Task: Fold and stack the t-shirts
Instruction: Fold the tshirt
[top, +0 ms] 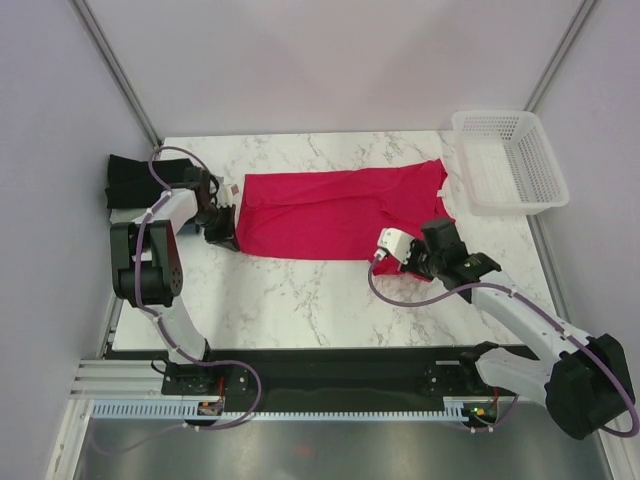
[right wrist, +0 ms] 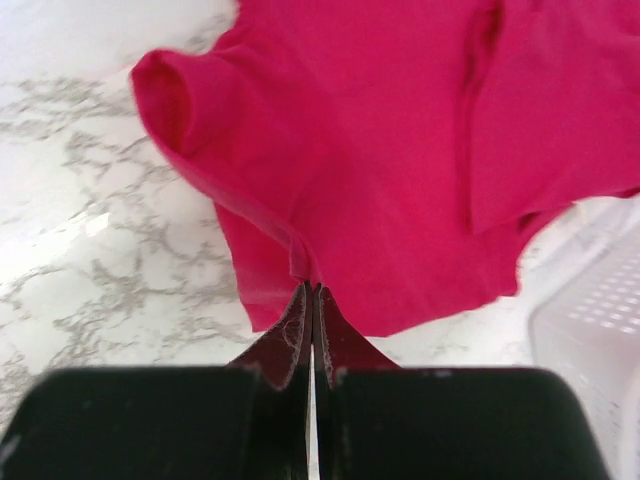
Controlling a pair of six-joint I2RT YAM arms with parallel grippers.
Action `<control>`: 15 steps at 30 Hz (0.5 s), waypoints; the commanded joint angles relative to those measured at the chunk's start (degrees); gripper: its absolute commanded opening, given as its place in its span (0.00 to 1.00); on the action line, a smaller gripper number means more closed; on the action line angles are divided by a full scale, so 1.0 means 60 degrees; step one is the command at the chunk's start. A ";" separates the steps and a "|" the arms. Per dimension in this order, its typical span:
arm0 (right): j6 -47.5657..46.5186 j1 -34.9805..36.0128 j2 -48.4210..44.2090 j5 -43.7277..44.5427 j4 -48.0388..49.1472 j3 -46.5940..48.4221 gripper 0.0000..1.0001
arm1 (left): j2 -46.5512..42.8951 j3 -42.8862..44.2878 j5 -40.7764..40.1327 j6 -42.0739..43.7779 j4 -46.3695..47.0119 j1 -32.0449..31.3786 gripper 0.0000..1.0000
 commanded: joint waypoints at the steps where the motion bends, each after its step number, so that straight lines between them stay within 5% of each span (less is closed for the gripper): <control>1: 0.0047 -0.0397 -0.0126 0.0240 0.0317 0.0996 0.00 | -0.0845 0.0780 0.0543 0.0249 -0.0497 0.0041 0.02; 15: -0.0510 -0.1218 0.1484 0.0548 0.1664 0.3282 0.00 | -0.0128 0.3036 0.1100 0.0000 -0.1201 0.0041 0.02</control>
